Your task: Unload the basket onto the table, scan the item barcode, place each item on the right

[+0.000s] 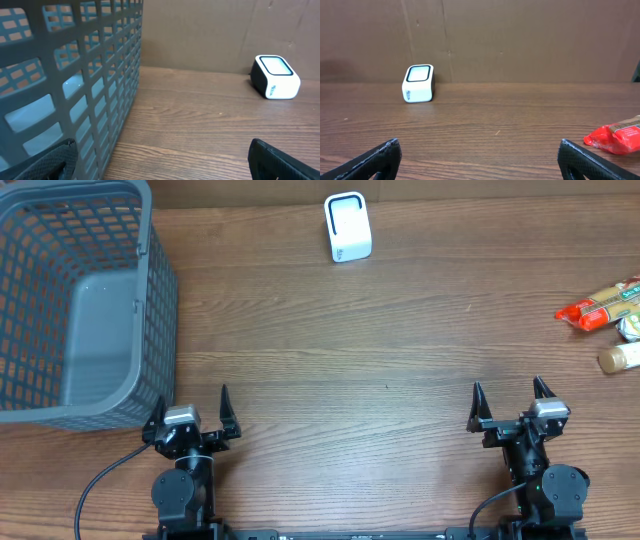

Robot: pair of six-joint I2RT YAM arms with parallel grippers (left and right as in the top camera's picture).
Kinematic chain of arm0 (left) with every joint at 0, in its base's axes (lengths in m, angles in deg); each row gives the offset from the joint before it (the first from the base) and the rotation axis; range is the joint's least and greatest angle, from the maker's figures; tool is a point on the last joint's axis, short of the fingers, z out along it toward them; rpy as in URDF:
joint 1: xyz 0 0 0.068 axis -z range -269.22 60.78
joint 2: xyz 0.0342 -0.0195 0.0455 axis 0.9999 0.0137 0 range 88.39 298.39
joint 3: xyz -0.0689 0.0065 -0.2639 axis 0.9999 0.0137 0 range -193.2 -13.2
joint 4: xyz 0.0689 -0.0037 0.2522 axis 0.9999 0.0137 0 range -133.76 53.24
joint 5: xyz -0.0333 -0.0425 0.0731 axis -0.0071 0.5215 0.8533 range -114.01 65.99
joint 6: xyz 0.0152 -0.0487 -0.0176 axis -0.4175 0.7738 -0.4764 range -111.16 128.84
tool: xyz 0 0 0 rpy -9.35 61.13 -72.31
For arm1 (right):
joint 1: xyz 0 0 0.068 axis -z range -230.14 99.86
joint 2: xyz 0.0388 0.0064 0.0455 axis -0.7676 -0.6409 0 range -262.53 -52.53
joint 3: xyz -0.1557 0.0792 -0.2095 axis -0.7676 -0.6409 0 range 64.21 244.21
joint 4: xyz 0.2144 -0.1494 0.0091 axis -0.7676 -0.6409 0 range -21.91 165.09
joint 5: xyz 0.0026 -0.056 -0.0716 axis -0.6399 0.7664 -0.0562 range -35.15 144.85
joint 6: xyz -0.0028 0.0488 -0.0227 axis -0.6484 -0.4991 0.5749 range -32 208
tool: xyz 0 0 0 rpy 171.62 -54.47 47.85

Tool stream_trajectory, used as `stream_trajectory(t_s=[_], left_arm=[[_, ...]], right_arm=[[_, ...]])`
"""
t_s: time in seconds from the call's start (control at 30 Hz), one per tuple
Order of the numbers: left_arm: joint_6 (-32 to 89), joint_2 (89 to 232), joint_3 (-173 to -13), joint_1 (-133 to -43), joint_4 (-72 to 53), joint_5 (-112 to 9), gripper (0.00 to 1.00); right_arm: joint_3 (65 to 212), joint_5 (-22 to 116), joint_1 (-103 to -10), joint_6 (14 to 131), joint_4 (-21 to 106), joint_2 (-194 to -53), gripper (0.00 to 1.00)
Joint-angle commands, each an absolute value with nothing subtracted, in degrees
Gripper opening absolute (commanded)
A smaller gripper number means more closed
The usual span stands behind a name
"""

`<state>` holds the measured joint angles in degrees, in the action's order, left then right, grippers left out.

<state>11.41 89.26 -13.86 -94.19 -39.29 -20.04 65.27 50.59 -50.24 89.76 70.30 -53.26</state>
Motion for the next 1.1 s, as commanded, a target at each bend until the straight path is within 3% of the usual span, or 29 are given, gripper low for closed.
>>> stream_trajectory(t_s=[0.0, 1.07], left_arm=[[10.6, 88.58, -13.45, -94.01, -39.58, -18.03, 1.0], [10.1, 88.6, -13.47, -94.04, -39.68, -19.6, 1.0]], right_arm=[[64.68, 50.31, -50.46, 90.85, 70.54, -52.69, 1.0], [64.68, 50.31, -50.46, 90.85, 70.54, -52.69, 1.0]])
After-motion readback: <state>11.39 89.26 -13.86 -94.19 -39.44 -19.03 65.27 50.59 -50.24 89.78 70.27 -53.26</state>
